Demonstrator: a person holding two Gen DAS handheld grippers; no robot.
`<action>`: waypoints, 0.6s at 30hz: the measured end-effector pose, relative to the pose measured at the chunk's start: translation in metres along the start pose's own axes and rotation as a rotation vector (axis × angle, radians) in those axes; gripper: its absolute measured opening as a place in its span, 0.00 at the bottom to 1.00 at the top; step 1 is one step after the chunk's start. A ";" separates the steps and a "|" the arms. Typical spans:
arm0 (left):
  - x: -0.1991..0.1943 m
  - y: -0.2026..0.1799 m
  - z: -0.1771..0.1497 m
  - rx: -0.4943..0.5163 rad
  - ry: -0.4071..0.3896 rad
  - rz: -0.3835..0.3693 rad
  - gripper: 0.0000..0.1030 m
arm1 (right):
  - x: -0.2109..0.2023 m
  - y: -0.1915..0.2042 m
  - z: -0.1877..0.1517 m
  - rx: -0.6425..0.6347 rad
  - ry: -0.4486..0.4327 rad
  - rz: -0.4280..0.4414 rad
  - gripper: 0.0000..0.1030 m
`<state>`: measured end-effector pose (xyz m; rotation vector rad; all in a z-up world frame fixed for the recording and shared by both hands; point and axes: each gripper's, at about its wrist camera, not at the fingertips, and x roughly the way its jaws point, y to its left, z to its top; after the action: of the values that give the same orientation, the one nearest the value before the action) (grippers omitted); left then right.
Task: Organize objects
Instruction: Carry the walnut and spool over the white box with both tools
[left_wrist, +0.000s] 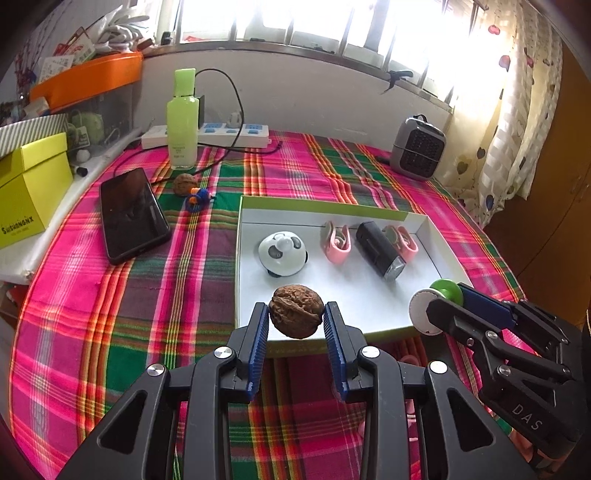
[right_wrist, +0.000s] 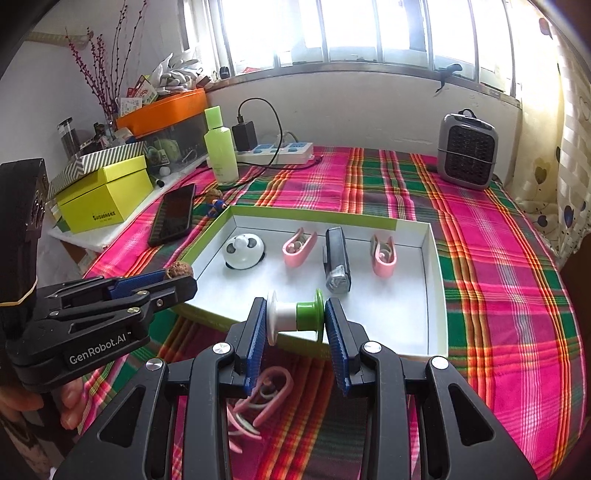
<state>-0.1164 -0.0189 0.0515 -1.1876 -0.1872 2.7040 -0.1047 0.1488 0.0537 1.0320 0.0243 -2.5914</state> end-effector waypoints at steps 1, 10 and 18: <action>0.001 0.001 0.002 -0.002 -0.001 0.002 0.28 | 0.003 0.000 0.002 0.000 0.001 0.003 0.32; 0.018 0.003 0.011 0.006 0.018 0.015 0.28 | 0.026 0.000 0.013 -0.007 0.035 0.009 0.32; 0.030 0.003 0.011 0.016 0.036 0.019 0.28 | 0.044 -0.008 0.022 0.000 0.057 0.074 0.32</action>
<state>-0.1448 -0.0157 0.0364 -1.2395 -0.1496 2.6929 -0.1521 0.1394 0.0396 1.0866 0.0007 -2.4955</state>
